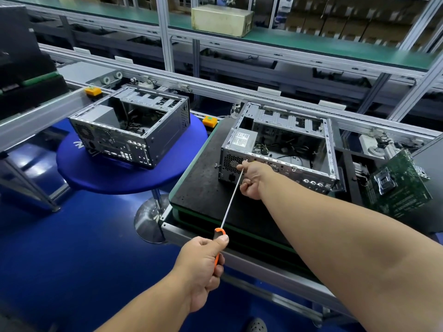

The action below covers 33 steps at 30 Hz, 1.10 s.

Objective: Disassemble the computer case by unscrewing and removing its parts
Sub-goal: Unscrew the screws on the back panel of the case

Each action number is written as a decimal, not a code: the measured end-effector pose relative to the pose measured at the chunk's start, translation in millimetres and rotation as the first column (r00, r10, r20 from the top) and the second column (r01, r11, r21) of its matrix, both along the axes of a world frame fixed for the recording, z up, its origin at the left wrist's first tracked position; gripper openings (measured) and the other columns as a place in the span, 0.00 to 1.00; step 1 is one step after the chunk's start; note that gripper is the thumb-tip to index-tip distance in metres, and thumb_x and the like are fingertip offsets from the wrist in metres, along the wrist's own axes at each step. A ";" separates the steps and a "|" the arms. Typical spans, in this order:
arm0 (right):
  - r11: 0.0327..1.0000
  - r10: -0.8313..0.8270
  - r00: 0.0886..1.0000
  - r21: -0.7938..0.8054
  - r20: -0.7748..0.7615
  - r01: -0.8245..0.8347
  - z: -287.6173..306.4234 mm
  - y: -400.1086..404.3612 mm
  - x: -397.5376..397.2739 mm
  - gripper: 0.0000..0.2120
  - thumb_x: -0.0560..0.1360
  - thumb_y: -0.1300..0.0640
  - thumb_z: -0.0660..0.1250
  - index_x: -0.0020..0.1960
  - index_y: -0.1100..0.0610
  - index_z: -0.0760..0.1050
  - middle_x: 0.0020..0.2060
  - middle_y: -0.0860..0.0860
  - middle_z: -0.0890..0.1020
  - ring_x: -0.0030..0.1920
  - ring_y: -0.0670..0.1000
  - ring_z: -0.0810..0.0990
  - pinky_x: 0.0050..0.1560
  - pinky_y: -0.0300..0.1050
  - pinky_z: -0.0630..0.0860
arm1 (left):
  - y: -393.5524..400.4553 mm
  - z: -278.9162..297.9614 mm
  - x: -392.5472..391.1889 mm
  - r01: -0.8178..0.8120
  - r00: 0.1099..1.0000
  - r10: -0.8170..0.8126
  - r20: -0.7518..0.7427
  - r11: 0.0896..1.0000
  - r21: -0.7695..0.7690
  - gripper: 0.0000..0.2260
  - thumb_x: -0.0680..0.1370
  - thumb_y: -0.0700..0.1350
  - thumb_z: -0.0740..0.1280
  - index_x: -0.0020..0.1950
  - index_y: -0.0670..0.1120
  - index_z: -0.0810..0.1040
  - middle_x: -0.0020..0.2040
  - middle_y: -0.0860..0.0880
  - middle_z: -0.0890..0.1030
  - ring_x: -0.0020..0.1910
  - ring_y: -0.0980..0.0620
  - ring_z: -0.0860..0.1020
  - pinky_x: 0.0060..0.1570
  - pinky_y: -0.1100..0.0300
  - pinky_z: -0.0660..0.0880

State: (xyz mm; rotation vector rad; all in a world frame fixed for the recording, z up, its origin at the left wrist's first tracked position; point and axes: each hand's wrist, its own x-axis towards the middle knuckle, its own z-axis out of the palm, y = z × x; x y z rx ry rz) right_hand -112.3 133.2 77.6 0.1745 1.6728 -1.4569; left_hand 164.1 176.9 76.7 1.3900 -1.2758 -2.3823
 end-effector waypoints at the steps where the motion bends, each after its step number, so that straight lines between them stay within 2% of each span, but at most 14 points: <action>1: 1.000 0.000 1.000 0.000 0.000 0.000 0.1 0.3 0.3 0.14 0.84 0.46 0.60 0.45 0.52 0.77 0.32 0.48 0.61 0.26 0.46 0.56 0.26 0.36 0.60 | -0.5 -0.4 -0.1 -0.001 1.000 0.001 0.007 1.000 -0.007 0.13 0.80 0.49 0.74 0.50 0.42 0.74 0.32 0.46 0.77 0.27 0.54 0.70 0.21 0.63 0.60; 6: 1.000 0.003 1.000 -0.008 0.007 -0.003 -0.6 1.1 1.7 0.13 0.84 0.46 0.60 0.47 0.52 0.77 0.31 0.48 0.62 0.26 0.46 0.56 0.24 0.35 0.60 | -3.1 4.4 -1.4 0.004 1.000 -0.004 0.029 1.000 0.005 0.14 0.83 0.54 0.70 0.49 0.43 0.78 0.35 0.45 0.80 0.27 0.54 0.71 0.21 0.64 0.61; 10: 1.000 -0.012 0.999 -0.023 0.031 0.013 -1.5 2.4 2.3 0.13 0.84 0.47 0.60 0.47 0.53 0.78 0.31 0.48 0.63 0.24 0.45 0.56 0.25 0.36 0.59 | -2.4 4.5 -1.6 -0.003 0.999 0.002 0.039 0.999 0.038 0.20 0.85 0.58 0.66 0.52 0.41 0.81 0.36 0.45 0.81 0.27 0.54 0.72 0.21 0.64 0.63; 14: 1.000 -0.012 0.999 -0.029 0.047 0.013 -1.9 3.2 2.9 0.15 0.85 0.52 0.56 0.47 0.52 0.79 0.28 0.48 0.61 0.20 0.45 0.56 0.24 0.35 0.59 | -1.4 2.5 -2.2 -0.012 0.999 0.009 0.044 0.998 0.060 0.23 0.86 0.58 0.62 0.55 0.38 0.83 0.35 0.46 0.81 0.27 0.54 0.72 0.21 0.63 0.64; 20: 1.000 -0.018 0.998 -0.017 0.060 0.019 -2.3 2.5 2.0 0.16 0.85 0.53 0.54 0.48 0.51 0.80 0.29 0.48 0.62 0.21 0.45 0.56 0.23 0.34 0.60 | -2.9 3.6 -0.4 -0.025 0.999 0.023 0.025 0.995 0.100 0.22 0.84 0.58 0.67 0.54 0.37 0.83 0.35 0.45 0.80 0.27 0.54 0.72 0.21 0.63 0.64; 24: 0.999 -0.027 0.998 -0.017 0.060 0.028 -2.4 2.3 2.5 0.19 0.84 0.57 0.51 0.50 0.51 0.81 0.31 0.48 0.63 0.20 0.45 0.55 0.22 0.35 0.60 | -2.7 4.0 -0.2 0.005 1.000 -0.004 -0.011 0.997 0.082 0.14 0.80 0.52 0.74 0.51 0.43 0.77 0.34 0.46 0.78 0.27 0.54 0.71 0.21 0.64 0.61; 27: 0.999 -0.028 0.998 -0.017 0.056 0.029 -1.0 2.0 4.1 0.19 0.84 0.57 0.51 0.49 0.51 0.80 0.32 0.47 0.64 0.21 0.45 0.55 0.21 0.34 0.59 | -3.2 2.0 -0.9 0.006 1.000 -0.006 0.000 0.999 0.041 0.12 0.81 0.49 0.74 0.51 0.43 0.76 0.34 0.46 0.78 0.27 0.54 0.71 0.21 0.63 0.61; 33: 0.999 -0.025 0.998 -0.018 0.058 0.026 2.8 2.9 7.2 0.21 0.83 0.58 0.47 0.50 0.50 0.80 0.34 0.48 0.64 0.24 0.45 0.54 0.22 0.35 0.59 | -4.4 4.3 -1.4 0.010 1.000 -0.010 0.024 1.000 0.007 0.13 0.82 0.53 0.71 0.50 0.43 0.78 0.35 0.46 0.79 0.27 0.54 0.71 0.22 0.63 0.59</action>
